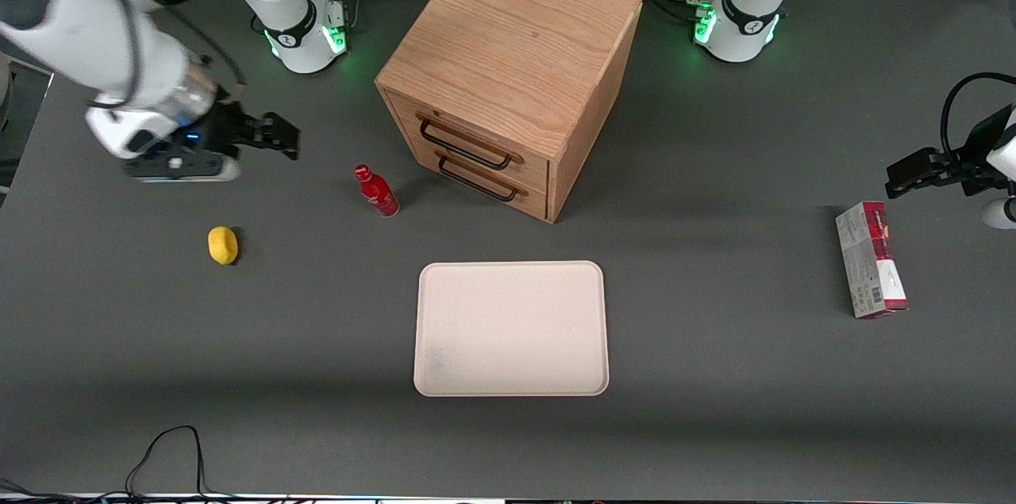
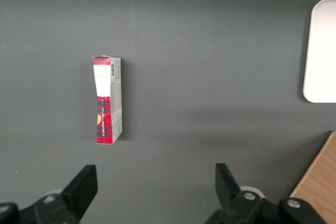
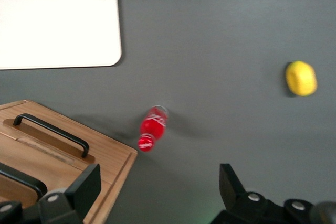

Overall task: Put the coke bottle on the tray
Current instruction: 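Move the right gripper down over the red Coca-Cola bottle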

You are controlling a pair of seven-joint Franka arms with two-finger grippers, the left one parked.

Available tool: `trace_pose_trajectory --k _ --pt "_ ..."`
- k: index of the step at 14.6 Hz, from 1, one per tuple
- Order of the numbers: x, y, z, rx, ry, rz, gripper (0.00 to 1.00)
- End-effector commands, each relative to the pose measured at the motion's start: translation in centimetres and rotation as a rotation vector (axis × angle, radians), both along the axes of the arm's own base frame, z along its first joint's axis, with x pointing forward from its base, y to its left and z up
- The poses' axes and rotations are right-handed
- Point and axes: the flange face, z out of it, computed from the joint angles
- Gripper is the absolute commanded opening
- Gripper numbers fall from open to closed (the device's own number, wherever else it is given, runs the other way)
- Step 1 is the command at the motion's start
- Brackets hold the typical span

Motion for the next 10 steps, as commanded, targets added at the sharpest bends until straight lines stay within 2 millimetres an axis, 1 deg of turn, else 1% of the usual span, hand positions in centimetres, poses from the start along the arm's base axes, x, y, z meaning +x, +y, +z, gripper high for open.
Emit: trace_pose_trajectory --k 1,2,3,6,7,8,10 --pt "-4.5 1.5 -4.6 -0.008 -0.051 -0.001 1.00" --pt "-5.1 1.6 -6.3 -0.007 -0.070 0.002 1.00" --pt "-5.7 2.3 -8.1 -0.004 -0.080 0.016 1.00" --pt "-7.0 3.7 -13.1 0.019 -0.149 -0.020 1.00" --pt "-7.2 3.7 -14.7 0.027 -0.164 -0.020 1.00" --pt "-7.2 3.7 -16.0 0.029 -0.161 -0.018 1.00" --pt "-7.1 3.8 -17.3 0.025 -0.140 -0.012 1.00"
